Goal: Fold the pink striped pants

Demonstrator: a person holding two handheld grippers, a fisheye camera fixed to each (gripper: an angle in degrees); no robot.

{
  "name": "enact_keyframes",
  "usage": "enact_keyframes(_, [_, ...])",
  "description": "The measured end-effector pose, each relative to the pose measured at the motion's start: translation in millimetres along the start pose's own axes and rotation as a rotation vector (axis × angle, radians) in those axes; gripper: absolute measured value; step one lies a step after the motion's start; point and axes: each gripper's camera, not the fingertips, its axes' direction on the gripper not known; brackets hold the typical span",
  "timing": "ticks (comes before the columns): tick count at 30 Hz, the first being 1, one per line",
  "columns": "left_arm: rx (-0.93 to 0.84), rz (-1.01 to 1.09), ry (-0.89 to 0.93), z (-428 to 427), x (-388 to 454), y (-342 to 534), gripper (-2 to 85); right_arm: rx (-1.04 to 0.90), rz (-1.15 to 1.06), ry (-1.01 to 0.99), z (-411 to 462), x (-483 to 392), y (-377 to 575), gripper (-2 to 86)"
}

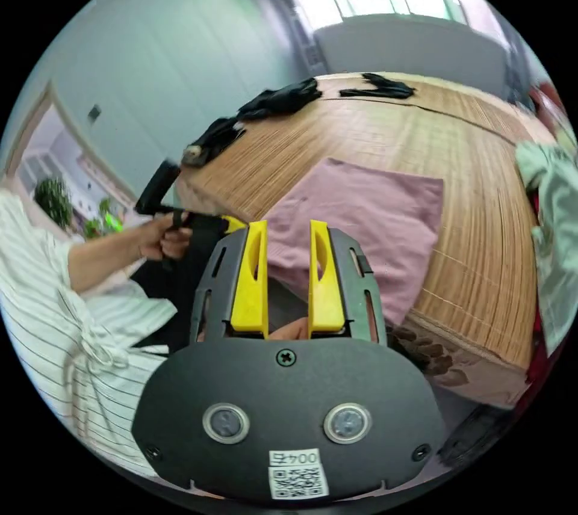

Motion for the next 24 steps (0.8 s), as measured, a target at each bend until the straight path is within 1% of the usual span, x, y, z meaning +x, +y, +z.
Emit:
enact_keyframes(3, [-0.046, -0.024, 0.092, 23, -16, -5, 11.1, -0.106, -0.190, 0.091, 35, -67, 6, 12.7])
enact_keyframes(4, [-0.055, -0.037, 0.105, 31, -22, -8, 12.4, -0.120, -0.223, 0.112, 41, -77, 7, 12.8])
enact_keyframes(6, [-0.048, -0.062, 0.116, 40, -34, -11, 13.7, -0.143, -0.343, 0.228, 56, -116, 13, 13.3])
enact_keyframes(7, [-0.042, -0.078, 0.150, 45, -42, -14, 14.1, -0.143, -0.372, 0.262, 59, -125, 15, 13.3])
enact_keyframes(8, [-0.044, -0.083, 0.168, 48, -46, -16, 14.0, -0.138, -0.432, 0.336, 64, -143, 19, 13.5])
enact_keyframes(9, [-0.052, -0.087, 0.190, 53, -52, -20, 13.1, -0.138, -0.482, 0.402, 70, -158, 23, 13.6])
enact_keyframes(12, [-0.066, -0.083, 0.190, 59, -59, -32, 7.4, -0.131, -0.560, 0.501, 83, -192, 31, 14.0])
enact_keyframes(17, [-0.086, -0.122, 0.186, 58, -62, -45, 4.4, -0.094, -0.594, 0.625, 105, -236, 50, 13.9])
enact_keyframes(19, [-0.090, -0.152, 0.238, 58, -68, -51, 4.1, -0.080, -0.599, 0.655, 113, -251, 57, 14.2])
enact_keyframes(23, [-0.112, -0.120, 0.239, 62, -69, -62, 4.4, -0.029, -0.583, 0.873, 140, -270, 61, 13.3])
enact_keyframes(24, [-0.116, -0.100, 0.254, 64, -69, -64, 4.7, -0.028, -0.545, 0.931, 148, -267, 56, 11.0])
